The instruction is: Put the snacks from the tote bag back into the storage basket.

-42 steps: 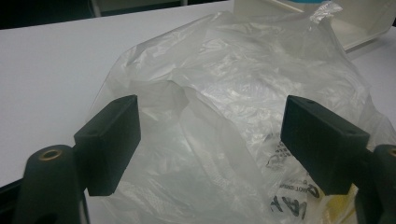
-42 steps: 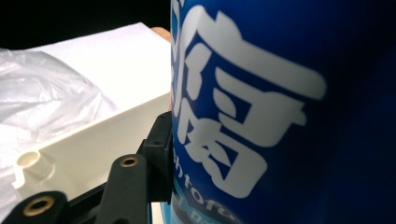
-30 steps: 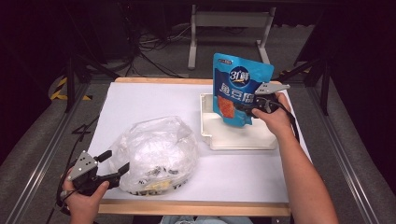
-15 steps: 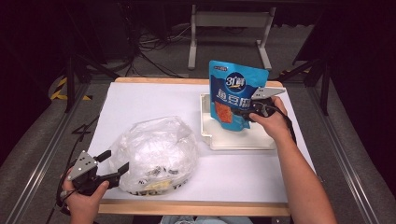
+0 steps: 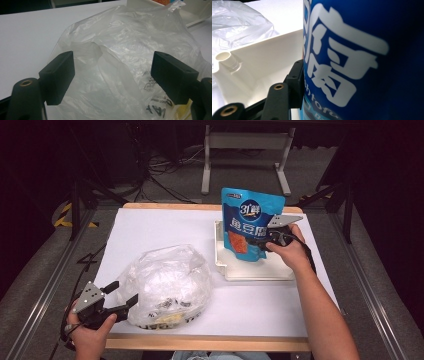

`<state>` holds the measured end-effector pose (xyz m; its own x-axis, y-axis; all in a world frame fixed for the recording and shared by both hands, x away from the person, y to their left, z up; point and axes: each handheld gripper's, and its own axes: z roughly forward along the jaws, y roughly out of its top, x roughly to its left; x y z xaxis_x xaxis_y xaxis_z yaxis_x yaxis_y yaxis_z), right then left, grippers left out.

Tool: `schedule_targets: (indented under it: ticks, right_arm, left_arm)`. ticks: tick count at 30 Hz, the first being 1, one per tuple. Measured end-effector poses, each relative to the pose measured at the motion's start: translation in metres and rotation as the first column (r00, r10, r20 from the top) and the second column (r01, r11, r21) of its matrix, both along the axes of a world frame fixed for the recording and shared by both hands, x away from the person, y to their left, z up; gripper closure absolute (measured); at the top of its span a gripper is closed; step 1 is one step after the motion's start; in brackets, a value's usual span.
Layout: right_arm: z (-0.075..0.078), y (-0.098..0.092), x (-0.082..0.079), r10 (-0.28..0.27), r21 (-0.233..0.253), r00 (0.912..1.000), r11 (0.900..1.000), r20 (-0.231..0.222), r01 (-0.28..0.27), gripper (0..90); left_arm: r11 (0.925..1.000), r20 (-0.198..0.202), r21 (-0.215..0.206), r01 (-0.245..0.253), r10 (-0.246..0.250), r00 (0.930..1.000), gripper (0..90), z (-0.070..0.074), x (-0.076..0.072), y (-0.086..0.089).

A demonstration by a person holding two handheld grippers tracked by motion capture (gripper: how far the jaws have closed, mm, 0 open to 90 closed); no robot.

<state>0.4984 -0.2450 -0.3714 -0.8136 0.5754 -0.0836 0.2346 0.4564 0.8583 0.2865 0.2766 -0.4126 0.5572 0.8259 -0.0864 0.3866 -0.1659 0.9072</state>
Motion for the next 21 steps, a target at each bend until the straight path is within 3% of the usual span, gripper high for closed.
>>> schedule_targets:
  ticks: [8, 17, 21]
  right_arm:
    - [-0.003, -0.010, 0.003, -0.009, 0.012, 0.9995, 1.000, -0.029, 0.010, 41.5]
    - [0.000, -0.011, -0.001, -0.057, -0.021, 0.9982, 0.998, -0.019, 0.056, 29.4]
    - [0.001, -0.012, -0.003, -0.069, -0.010, 0.9975, 0.998, -0.016, 0.068, 26.5]
  left_arm:
    - [1.0000, 0.001, -0.001, 0.004, -0.004, 1.0000, 20.4, 0.000, 0.000, -0.001]
    - [1.0000, 0.002, -0.003, 0.005, -0.005, 1.0000, 20.4, -0.001, 0.000, -0.002]
    - [1.0000, 0.000, 0.000, 0.006, -0.006, 1.0000, 20.4, -0.001, 0.001, -0.002]
